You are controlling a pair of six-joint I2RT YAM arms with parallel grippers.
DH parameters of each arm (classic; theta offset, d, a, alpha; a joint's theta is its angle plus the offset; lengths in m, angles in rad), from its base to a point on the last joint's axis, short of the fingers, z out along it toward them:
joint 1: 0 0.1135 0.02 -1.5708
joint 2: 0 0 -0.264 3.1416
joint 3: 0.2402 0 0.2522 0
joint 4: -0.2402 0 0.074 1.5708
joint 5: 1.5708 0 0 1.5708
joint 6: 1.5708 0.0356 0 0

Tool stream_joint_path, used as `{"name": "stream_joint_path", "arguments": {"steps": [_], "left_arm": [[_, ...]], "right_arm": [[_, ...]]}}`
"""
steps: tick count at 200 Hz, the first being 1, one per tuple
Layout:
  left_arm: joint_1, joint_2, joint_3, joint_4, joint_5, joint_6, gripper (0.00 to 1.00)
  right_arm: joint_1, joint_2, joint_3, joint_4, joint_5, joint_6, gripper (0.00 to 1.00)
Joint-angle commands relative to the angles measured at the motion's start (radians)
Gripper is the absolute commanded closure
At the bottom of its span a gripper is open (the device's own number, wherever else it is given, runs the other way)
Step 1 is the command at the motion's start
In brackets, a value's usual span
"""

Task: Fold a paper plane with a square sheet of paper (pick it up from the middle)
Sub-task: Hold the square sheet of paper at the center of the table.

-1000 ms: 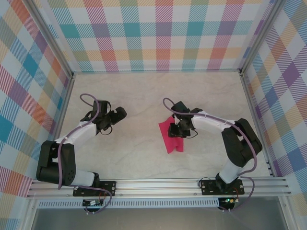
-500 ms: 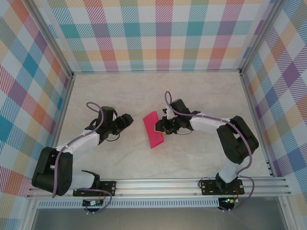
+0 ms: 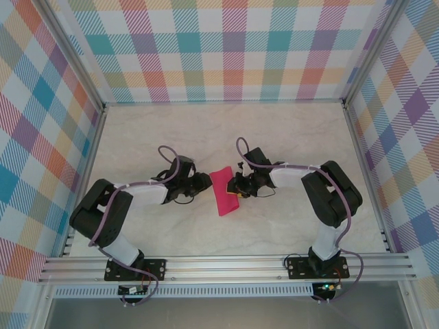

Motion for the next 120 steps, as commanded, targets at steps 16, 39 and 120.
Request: {"name": "stream_joint_path", "arguments": {"steps": [16, 39, 120], "left_arm": [[-0.057, 0.097, 0.096, 0.020, 0.001, 0.009, 0.83], [-0.075, 0.139, 0.137, -0.047, -0.037, 0.028, 0.89], [-0.084, 0.216, 0.240, -0.281, -0.099, 0.092, 0.98]], "right_arm": [[-0.003, 0.020, -0.011, -0.025, 0.022, -0.012, 0.74], [-0.004, 0.018, -0.013, -0.029, 0.023, -0.016, 0.74], [-0.003, -0.098, 0.023, -0.135, 0.028, -0.076, 0.50]]}}
